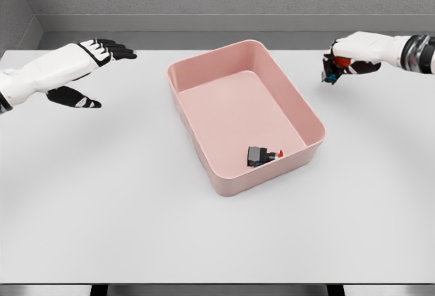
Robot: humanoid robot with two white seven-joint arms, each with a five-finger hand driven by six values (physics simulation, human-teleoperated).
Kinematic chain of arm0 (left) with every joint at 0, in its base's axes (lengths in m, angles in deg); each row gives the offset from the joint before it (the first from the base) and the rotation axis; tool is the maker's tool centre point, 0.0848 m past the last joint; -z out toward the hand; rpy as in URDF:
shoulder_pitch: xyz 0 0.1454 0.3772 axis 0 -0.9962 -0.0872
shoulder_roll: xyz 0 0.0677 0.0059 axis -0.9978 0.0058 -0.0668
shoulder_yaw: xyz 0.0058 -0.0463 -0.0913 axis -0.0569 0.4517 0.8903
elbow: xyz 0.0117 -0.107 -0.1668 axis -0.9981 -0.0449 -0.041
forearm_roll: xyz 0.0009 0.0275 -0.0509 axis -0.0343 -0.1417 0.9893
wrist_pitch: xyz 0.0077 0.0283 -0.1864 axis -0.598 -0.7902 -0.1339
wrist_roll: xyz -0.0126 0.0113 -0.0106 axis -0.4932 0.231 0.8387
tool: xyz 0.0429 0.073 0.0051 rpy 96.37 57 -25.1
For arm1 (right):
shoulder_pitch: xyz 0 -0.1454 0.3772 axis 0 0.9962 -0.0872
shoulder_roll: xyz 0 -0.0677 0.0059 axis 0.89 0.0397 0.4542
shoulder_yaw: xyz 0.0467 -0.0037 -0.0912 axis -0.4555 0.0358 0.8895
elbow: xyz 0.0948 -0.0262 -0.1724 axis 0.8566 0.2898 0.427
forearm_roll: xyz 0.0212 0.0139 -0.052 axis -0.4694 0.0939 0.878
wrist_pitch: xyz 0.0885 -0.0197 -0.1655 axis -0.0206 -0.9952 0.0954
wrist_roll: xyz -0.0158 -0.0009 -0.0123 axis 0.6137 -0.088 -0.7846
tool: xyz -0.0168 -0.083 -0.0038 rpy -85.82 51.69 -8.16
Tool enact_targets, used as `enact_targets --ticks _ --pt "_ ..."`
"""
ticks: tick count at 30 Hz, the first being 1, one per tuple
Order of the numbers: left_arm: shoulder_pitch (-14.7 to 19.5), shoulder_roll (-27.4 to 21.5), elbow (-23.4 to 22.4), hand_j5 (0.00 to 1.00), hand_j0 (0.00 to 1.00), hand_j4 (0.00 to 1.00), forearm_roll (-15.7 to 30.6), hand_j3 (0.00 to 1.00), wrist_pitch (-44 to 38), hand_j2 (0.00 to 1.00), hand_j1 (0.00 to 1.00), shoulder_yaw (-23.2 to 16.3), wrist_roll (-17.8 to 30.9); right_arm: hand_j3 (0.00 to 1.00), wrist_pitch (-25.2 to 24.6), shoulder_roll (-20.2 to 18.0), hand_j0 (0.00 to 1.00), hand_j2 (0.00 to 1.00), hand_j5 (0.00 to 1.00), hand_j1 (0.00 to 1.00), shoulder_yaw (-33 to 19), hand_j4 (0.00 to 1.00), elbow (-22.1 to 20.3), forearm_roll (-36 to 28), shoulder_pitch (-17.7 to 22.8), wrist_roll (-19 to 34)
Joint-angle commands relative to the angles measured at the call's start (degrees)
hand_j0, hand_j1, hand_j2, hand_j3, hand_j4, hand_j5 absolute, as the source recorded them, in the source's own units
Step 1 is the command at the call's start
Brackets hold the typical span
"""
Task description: Put the industrial switch in the basket with both arms
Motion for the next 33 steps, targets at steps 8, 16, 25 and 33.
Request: enact_targets --ticks 8,16,25,33 --pt "-1.49 -1.05 -3.23 1.00 1.00 1.00 1.99 1.00 -0.09 1.00 1.00 1.58 -0.03 0.38 -0.33 -5.38 0.38 0.38 0.38 0.38 -0.15 0.38 -11.21 -0.29 0.61 0.70" --pt "-1.76 -0.97 -4.02 1.00 1.00 1.00 1.81 1.00 -0.09 1.00 1.00 1.50 0.05 0.38 -1.21 -8.63 0.38 0.38 0.38 0.38 -0.15 0.38 -20.27 -0.29 1.49 1.75" --pt "-2.72 -0.97 -4.46 1.00 1.00 1.00 1.81 1.00 -0.09 1.00 1.00 1.50 0.14 0.38 -2.09 -11.27 0.38 0.38 0.38 0.38 -0.24 0.38 -26.95 -0.29 1.49 1.75" --pt "-2.81 -1.06 -4.46 1.00 1.00 1.00 1.90 1.00 -0.09 1.00 1.00 1.50 0.14 0.38 -2.18 -10.92 0.38 0.38 0.38 0.38 0.20 0.38 -31.43 -0.29 1.58 1.75"
